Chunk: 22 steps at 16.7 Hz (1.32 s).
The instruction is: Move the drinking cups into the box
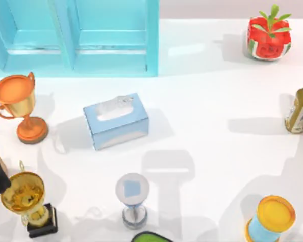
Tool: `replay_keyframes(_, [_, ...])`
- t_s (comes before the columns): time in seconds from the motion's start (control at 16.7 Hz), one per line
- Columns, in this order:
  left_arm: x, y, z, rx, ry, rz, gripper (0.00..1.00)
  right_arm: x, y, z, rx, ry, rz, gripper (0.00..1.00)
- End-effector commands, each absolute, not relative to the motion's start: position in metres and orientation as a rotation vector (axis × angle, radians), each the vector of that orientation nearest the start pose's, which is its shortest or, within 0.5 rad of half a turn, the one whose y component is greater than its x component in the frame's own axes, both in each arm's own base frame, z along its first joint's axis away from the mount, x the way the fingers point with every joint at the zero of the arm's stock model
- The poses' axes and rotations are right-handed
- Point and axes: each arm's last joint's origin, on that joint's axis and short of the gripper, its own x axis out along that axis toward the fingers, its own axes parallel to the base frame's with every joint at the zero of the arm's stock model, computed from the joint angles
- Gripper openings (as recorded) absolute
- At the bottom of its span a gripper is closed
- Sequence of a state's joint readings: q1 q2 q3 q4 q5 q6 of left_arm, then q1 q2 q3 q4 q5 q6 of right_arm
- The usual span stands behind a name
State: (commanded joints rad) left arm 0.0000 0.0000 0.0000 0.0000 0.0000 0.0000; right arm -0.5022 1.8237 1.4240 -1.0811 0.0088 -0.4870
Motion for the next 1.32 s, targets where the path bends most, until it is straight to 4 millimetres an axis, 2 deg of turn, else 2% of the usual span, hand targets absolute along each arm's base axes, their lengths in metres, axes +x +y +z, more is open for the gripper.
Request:
replay_keyframes(0.6, [0.106, -0.001, 0.160, 0.000, 0.000, 0.000, 1.00, 0.308, -0.167, 0.217, -0.029, 1.496, -0.048, 1.00])
replay_keyframes(0.72, [0.106, -0.001, 0.160, 0.000, 0.000, 0.000, 1.00, 0.310, -0.169, 0.223, -0.025, 1.505, -0.044, 1.00])
replay_keyframes(0.84, [0.106, -0.001, 0.160, 0.000, 0.000, 0.000, 1.00, 0.312, -0.170, 0.242, -0.024, 1.508, -0.044, 1.00])
replay_keyframes(1.08, [0.106, -0.001, 0.160, 0.000, 0.000, 0.000, 1.00, 0.312, -0.170, 0.294, -0.028, 1.500, -0.047, 1.00])
replay_keyframes(1.2, [0.106, -0.001, 0.160, 0.000, 0.000, 0.000, 1.00, 0.309, -0.168, 0.310, -0.028, 1.499, -0.047, 1.00])
replay_keyframes(1.32, [0.106, -0.001, 0.160, 0.000, 0.000, 0.000, 1.00, 0.308, -0.166, 0.317, -0.029, 1.495, -0.048, 1.00])
